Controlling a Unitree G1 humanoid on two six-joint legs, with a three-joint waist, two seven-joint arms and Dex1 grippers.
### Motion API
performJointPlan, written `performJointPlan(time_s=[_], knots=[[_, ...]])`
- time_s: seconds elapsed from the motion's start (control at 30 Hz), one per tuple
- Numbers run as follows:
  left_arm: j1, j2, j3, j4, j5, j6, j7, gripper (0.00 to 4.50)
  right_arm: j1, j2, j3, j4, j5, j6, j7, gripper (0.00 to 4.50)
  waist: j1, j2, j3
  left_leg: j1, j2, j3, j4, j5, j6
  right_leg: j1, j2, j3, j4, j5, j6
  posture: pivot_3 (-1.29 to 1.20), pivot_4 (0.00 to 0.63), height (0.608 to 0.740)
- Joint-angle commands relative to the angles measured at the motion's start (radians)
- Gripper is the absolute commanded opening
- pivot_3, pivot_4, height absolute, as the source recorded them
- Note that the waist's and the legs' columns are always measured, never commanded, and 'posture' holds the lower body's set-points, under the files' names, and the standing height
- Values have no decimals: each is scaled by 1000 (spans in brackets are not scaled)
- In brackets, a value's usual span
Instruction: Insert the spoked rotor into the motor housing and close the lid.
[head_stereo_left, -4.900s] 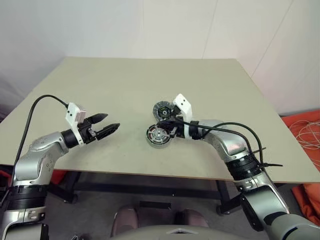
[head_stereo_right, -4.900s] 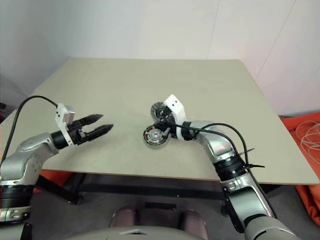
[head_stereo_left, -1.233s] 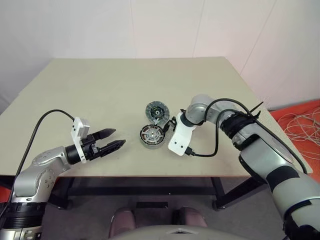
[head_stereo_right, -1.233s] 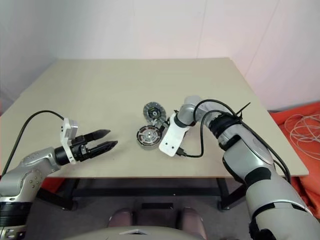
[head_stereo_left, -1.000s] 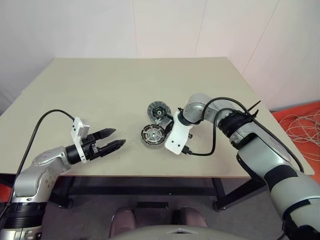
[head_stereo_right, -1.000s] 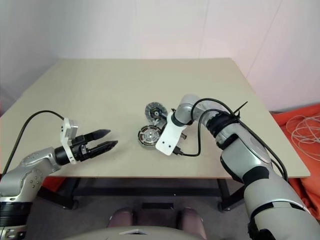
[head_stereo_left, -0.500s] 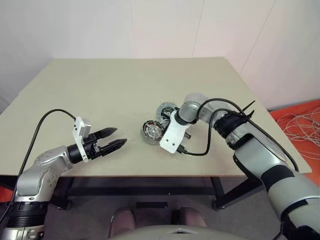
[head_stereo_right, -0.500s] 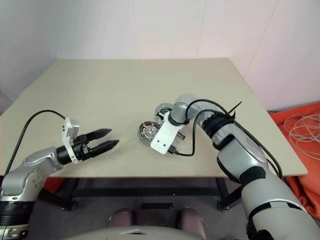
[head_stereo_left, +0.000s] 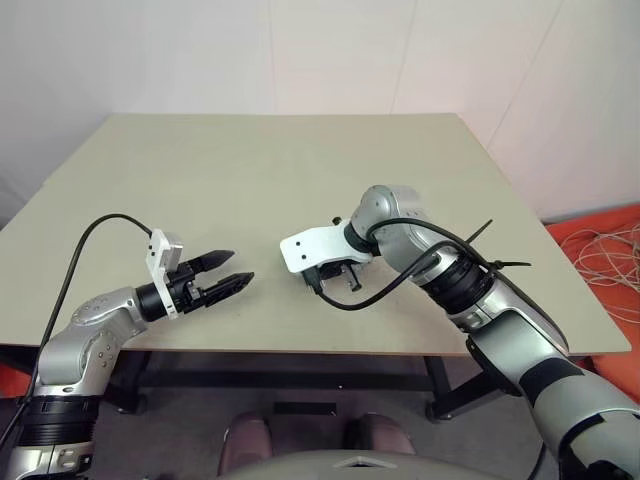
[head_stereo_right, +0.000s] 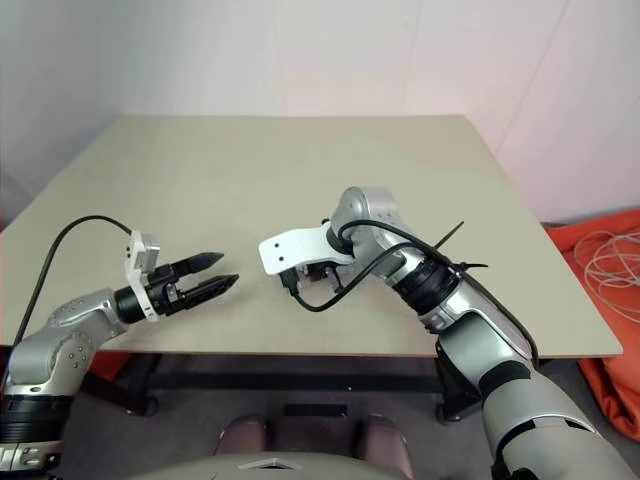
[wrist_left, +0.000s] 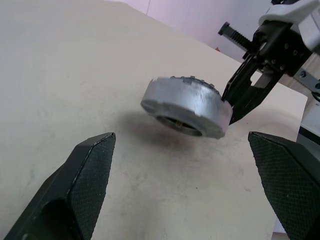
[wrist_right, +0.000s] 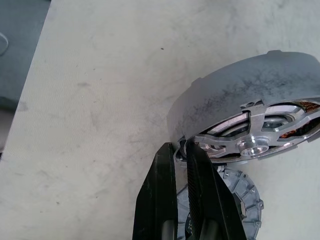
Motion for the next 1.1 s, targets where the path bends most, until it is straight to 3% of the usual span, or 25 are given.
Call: performJointPlan(time_s=[0.03,0.23,0.57,0.6,0.8,0.93,1.0,1.1], knots=[[-24,1,2,-8,1,-19,-8,4500,-44,0,7,-26,-4,87,11,3,8,0,0,0,0,0,0,0,0,0,0,0,0,-1,1,0,0,740],[-28,-2,1,-6,6,-18,-4,4500,-66,85,37,123,8,205,-79,3,12,0,0,2,0,0,-1,1,-2,0,0,0,2,-3,5,0,0,740],[-19,-1,6,-11,9,-21,2,4500,-86,115,27,178,104,153,-115,3,24,1,0,2,0,-1,0,1,-2,1,0,2,2,-3,6,0,0,740],[-19,-1,5,-11,9,-21,2,4500,-86,106,31,162,110,147,-109,721,24,1,0,2,0,-1,0,1,-2,1,0,2,2,-3,6,0,0,740],[-33,2,2,3,12,-21,-6,4500,-101,56,37,-9,168,238,-20,2748,24,1,0,2,0,-1,-2,1,-2,0,0,2,1,-3,5,0,0,740],[-46,1,-5,12,16,-21,-11,4500,-166,85,-41,-91,269,338,-12,4138,19,1,1,2,0,-1,-3,1,-2,-1,0,2,2,-3,5,0,0,740],[-54,0,-8,17,17,-20,-11,4500,-238,127,-149,-70,346,395,-62,4492,17,1,1,2,0,-1,-3,2,-3,-1,0,3,2,-3,5,0,0,740],[-59,0,-11,21,17,-21,-13,4500,-323,151,-339,38,441,349,-192,4492,18,1,1,2,0,-1,-2,2,-3,-1,0,3,2,-3,6,0,0,740]])
